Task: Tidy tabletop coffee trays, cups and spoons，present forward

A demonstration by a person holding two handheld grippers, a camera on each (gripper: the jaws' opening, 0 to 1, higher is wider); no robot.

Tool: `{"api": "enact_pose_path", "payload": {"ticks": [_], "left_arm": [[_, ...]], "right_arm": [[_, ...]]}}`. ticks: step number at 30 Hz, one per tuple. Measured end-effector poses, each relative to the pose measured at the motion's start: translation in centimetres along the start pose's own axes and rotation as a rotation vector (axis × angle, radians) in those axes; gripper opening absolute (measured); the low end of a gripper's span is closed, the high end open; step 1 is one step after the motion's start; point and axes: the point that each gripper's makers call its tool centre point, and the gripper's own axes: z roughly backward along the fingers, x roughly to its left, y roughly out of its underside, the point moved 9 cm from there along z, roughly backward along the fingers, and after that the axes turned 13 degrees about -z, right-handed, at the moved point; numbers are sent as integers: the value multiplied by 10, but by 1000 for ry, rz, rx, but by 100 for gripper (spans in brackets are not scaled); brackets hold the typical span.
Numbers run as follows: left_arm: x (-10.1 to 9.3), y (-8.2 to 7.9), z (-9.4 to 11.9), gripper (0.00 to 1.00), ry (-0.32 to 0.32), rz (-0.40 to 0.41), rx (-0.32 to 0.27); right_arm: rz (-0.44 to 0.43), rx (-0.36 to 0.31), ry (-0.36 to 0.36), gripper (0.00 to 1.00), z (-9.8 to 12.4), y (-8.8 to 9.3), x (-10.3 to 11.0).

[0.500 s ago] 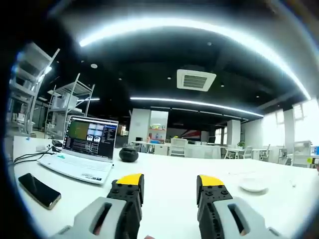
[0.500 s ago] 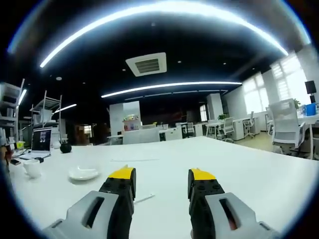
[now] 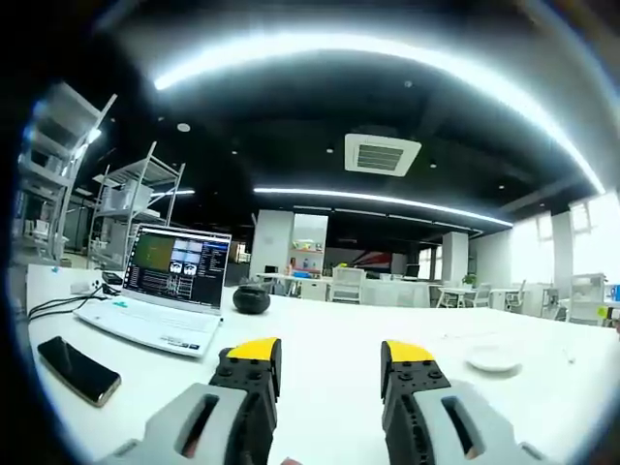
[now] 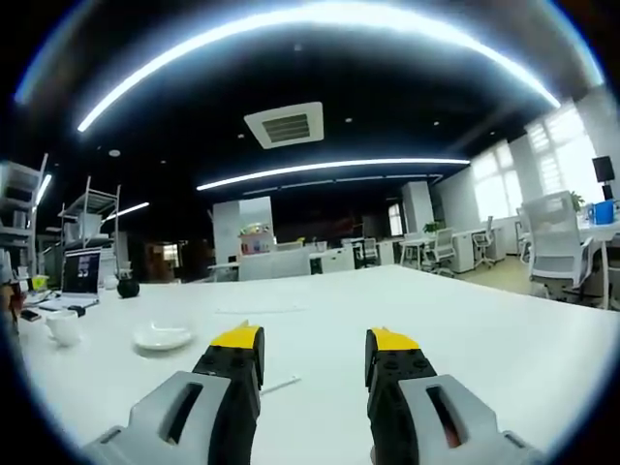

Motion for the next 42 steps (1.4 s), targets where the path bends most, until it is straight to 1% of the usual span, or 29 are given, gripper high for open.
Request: {"api": "enact_pose_path", "payload": {"ticks": [10,11,12,13,19,28,32,33,34,36,37,39,42], "left_arm": [[-1,-3,-1,42,12,-5,7],[-1,-3,-1,42,13,-5,7],[-2,-3,-1,42,16,-5,7],[-2,-3,-1,42,16,-5,8],[-2,-5,0,42,22,-3,10],[-1,-9,0,42,40,-15,22],[1,-13,1,42,51,-19,26],[1,-14,0,42,54,-24,28],[2,-16,1,42,58,-28,30],[3,-19,1,42,62,-30,30],[3,-20,1,42,66,-28,29],[3,-23,2,42,71,-35,28],[4,-27,2,42,78,-40,29]], "right_arm": [[8,0,9,43,3,0,-1],[16,3,14,43,4,0,-1],[48,8,22,43,4,0,0],[49,8,21,43,4,0,0],[46,4,19,43,3,-3,-1],[32,34,15,43,-2,-4,2],[31,36,3,44,-6,-9,7],[29,29,12,43,-6,-12,8],[13,23,27,43,-6,-15,7],[-24,11,18,43,-8,-21,7],[-28,5,20,43,-8,-23,6],[-21,-8,19,43,-9,-27,7],[-6,-6,9,43,-12,-33,10]]}}
